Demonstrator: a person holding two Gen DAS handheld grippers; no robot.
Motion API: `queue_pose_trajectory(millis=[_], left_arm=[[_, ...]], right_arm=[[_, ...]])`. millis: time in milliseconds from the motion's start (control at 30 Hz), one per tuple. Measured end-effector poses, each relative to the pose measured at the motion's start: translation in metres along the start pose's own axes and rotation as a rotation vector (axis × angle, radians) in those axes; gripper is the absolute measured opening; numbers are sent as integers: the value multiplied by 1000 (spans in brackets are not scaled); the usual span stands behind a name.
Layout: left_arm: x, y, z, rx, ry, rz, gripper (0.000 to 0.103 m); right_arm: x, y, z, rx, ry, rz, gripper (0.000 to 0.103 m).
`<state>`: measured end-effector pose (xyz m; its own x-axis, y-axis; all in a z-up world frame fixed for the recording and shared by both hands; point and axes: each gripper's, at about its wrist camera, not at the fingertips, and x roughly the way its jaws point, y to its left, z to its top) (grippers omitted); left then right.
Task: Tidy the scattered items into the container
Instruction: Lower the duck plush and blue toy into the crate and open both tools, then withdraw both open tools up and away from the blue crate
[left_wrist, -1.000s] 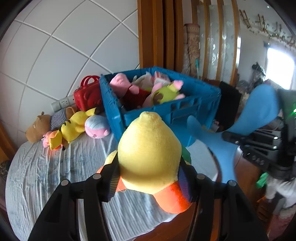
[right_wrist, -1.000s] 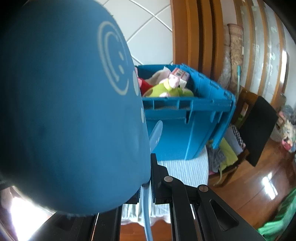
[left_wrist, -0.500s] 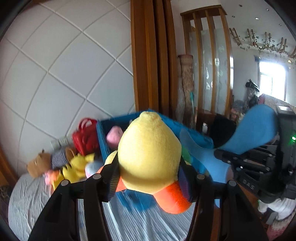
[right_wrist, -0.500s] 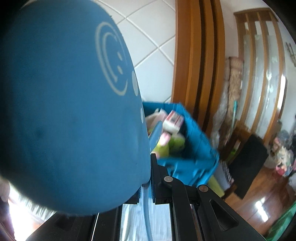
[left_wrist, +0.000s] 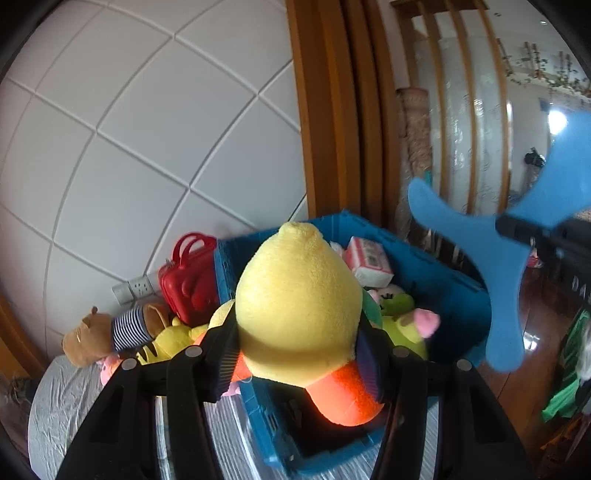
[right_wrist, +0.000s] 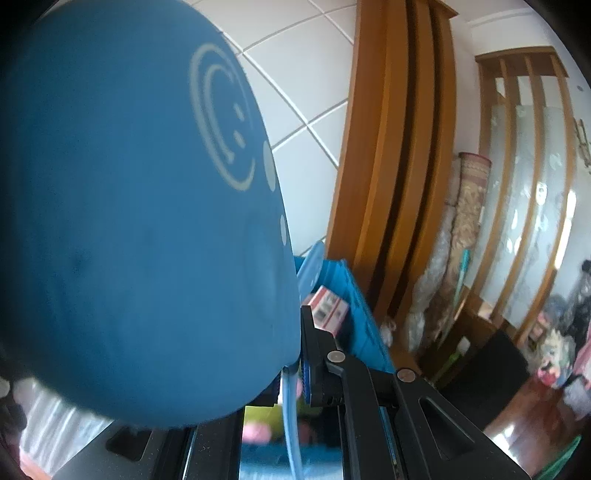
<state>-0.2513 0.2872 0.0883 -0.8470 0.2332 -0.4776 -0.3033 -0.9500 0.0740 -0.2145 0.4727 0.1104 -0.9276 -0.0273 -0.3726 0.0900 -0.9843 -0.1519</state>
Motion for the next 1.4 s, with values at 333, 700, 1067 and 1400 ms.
queue_pose_trajectory(millis=[333,700,1067,1400], left_arm=[[92,-17,-42,-84,197,105,57],[117,-51,-47,-20,254,203,85],[104,-46,-42,-65,216,168,103],[62,-32,-40,-88,139,146,103]], right_arm=[[131,-43,-13,-19,120,92,8],[193,-46,-83,7,319,117,8],[168,-56,-86,-13,331,48,88],[113,-49,-71,4,263,39,102]])
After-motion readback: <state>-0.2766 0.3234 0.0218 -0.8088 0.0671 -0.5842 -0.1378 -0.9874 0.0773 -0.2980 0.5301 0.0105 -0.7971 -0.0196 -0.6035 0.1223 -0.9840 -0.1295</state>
